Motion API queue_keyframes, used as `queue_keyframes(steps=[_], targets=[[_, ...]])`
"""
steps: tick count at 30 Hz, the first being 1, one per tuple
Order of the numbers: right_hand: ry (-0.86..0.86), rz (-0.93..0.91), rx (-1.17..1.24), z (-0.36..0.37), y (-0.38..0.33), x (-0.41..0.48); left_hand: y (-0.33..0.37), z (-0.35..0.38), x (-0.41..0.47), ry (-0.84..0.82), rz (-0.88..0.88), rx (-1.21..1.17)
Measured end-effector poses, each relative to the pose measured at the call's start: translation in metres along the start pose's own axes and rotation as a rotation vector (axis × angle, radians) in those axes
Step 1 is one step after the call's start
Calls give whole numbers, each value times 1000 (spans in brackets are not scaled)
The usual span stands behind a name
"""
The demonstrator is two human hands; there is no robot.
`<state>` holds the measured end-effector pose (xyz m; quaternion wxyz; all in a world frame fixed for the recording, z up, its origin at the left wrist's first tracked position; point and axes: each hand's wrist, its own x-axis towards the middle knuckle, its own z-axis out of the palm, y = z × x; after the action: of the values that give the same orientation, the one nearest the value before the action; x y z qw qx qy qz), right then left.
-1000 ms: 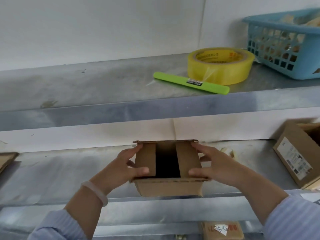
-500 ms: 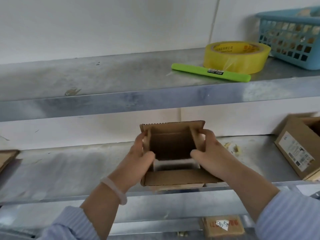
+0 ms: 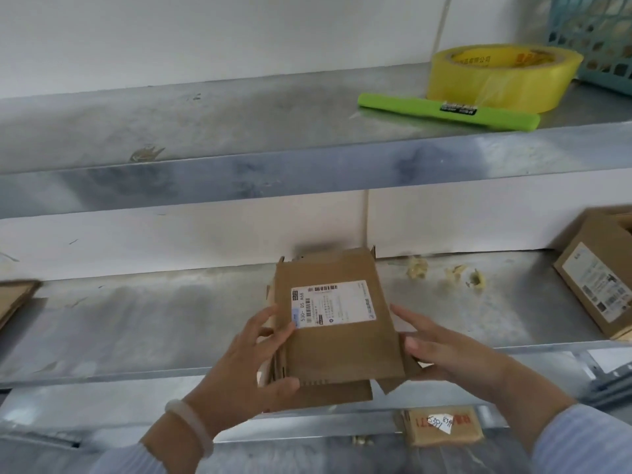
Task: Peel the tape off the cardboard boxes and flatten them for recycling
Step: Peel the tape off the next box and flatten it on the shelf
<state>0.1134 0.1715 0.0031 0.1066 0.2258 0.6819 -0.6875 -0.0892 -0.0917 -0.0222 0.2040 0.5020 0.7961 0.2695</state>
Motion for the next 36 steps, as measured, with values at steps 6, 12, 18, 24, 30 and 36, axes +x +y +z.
queue_keyframes(steps=[6,12,18,24,30,36], targets=[[434,64,-413,4,13,40,-2,35,35,-53,-44,373],[443,254,-688,11,49,60,-28,63,55,-95,-85,600],[457,-53,-1154,34,51,97,-41,71,77,-57,-156,573],[350,-88,-1333,41,64,136,-55,82,80,-46,-150,627],[377,-114,-1327,38,74,139,-65,82,82,-10,-123,571],[398,-114,-1315,30,69,150,-72,74,95,-3,-125,570]])
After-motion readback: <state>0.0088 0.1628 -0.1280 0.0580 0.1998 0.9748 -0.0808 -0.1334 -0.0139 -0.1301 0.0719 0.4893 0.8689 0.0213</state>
